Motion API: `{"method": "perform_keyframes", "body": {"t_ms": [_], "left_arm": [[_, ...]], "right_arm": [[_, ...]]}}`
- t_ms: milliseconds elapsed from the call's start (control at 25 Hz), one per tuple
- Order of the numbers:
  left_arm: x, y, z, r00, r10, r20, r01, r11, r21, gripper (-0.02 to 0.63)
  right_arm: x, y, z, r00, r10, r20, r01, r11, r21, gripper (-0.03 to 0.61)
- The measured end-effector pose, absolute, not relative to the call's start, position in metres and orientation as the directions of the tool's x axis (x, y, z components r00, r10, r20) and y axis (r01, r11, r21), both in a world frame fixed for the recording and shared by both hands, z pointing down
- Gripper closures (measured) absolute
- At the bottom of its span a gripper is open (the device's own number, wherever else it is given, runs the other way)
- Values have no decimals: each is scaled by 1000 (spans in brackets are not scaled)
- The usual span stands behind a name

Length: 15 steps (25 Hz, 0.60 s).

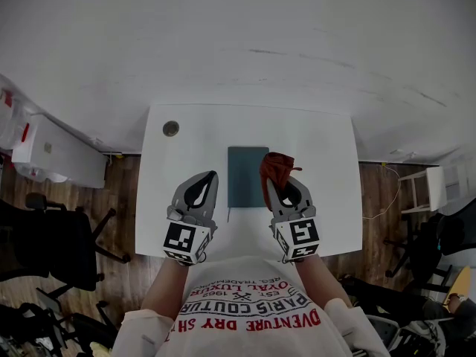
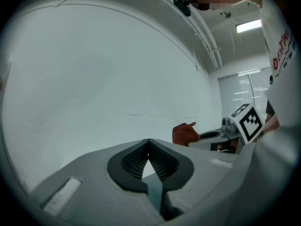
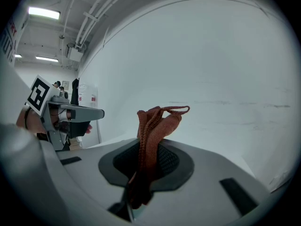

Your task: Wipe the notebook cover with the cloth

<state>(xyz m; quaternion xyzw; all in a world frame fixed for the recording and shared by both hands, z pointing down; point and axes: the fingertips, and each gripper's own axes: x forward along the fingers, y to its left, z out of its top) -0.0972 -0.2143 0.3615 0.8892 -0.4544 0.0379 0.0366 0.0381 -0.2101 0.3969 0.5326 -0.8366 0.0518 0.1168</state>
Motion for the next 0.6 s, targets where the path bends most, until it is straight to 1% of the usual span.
{"method": "perform_keyframes", "body": {"t_ms": [160,600], "left_arm": [[-98,-213,363,572,-811,124,-817,-576,0,604],[-90,-214,367,584,-800,134,-808,-589,8,604]], "right_arm": [[34,-207,400,-405,-873,273,-903,428,30,506],[33,-203,403,-401,-869,289,-905,424,20,506]]}}
